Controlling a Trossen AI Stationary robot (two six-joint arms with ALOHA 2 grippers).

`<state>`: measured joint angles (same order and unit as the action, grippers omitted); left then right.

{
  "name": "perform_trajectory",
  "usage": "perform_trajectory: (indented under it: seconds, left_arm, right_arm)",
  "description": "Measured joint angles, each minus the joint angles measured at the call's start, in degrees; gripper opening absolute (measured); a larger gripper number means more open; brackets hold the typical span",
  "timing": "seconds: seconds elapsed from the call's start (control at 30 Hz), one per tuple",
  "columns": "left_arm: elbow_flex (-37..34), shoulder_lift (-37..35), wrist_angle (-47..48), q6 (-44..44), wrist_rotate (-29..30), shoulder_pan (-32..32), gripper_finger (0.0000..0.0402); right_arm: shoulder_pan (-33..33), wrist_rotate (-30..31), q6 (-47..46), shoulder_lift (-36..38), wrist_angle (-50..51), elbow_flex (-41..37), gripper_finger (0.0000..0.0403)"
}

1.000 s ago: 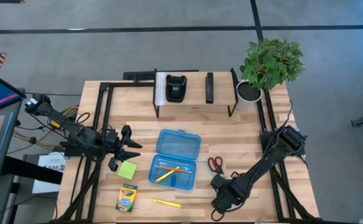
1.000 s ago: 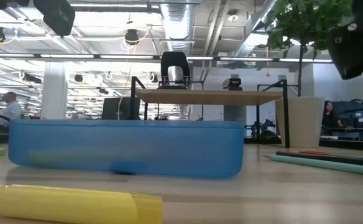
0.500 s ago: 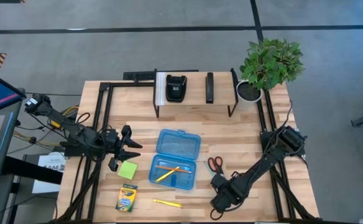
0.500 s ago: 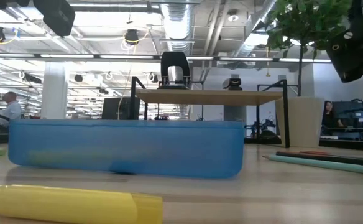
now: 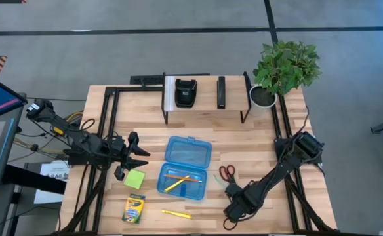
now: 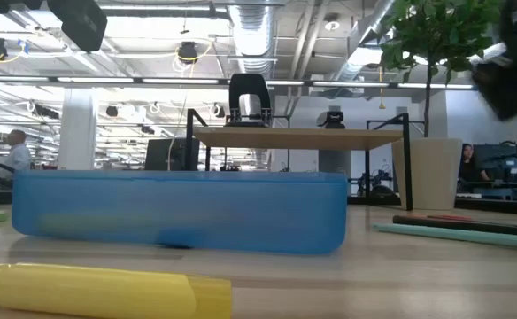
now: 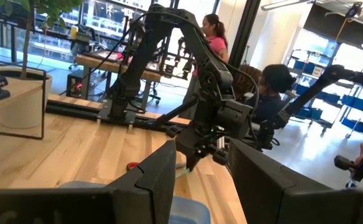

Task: Pack school essentials
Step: Put the blue pencil into the blue supply box

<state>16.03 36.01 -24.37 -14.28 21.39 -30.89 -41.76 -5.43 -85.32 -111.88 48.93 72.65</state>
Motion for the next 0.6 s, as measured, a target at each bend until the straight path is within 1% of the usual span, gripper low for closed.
perform_trajectory:
  seconds: [0.1, 0.3, 0.4, 0.6]
  left_arm:
    - [0.0, 0.0, -0.05, 0.0, 0.0, 0.0, 0.0138]
    - [0.0, -0.02, -0.38, 0.0, 0.04, 0.01, 0.0138]
    - [0.0, -0.01, -0.4, 0.01, 0.31, 0.0, 0.0138]
    - [0.0, -0.02, -0.39, 0.01, 0.33, 0.0, 0.0138]
  right_arm:
    - [-0.37, -1.83, -0.39, 0.22, 1.07, -0.08, 0.0004]
    - [-1.48, -2.44, -1.87, 1.33, 2.65, -0.13, 0.0003]
    - [-1.8, -2.13, -2.64, 2.29, 2.75, -0.04, 0.0002]
    - [-2.36, 0.5, -3.49, 5.02, 3.16, -0.04, 0.0001]
